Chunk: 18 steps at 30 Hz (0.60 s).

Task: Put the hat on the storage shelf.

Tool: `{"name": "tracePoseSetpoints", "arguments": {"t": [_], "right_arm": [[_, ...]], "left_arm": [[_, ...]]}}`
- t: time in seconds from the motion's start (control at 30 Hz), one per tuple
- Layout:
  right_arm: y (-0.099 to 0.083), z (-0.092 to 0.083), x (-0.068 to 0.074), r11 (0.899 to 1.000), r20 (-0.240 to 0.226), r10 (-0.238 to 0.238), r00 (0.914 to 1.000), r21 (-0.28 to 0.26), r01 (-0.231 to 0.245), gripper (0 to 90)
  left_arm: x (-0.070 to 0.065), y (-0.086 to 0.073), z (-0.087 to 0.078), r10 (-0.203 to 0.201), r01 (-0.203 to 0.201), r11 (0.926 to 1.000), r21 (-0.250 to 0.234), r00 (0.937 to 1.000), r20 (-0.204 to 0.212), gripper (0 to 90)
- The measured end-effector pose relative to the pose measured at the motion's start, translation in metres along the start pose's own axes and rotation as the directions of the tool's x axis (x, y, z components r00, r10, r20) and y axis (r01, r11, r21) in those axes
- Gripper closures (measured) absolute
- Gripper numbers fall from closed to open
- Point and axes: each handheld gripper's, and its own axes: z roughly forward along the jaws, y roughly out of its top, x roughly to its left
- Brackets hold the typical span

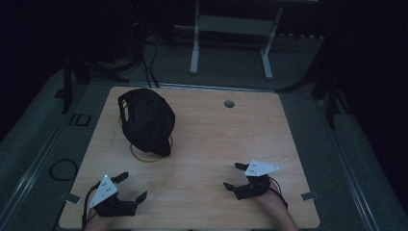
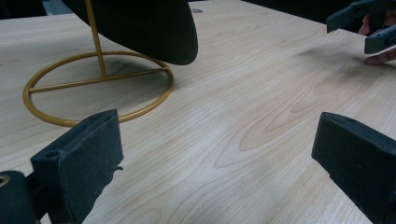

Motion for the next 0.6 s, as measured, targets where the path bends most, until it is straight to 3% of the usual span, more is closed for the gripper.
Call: {"name": "tracePoseSetpoints", "arguments": {"t": [0.27,0.6], "right_arm": [[-0.01,-0.014,-0.007,0.999,0.038,-0.031,0.9988,0.017,0.03,14.4],[-0.012,-0.014,-0.008,0.999,0.046,-0.033,0.9984,0.013,0.033,14.5]], "left_arm": [[0.0,-0.001,0.0,-0.002,0.002,1.0,0.005,1.0,0.003,2.3],[0.0,-0.001,0.0,-0.004,0.004,1.0,0.004,1.0,0.004,2.3]]}}
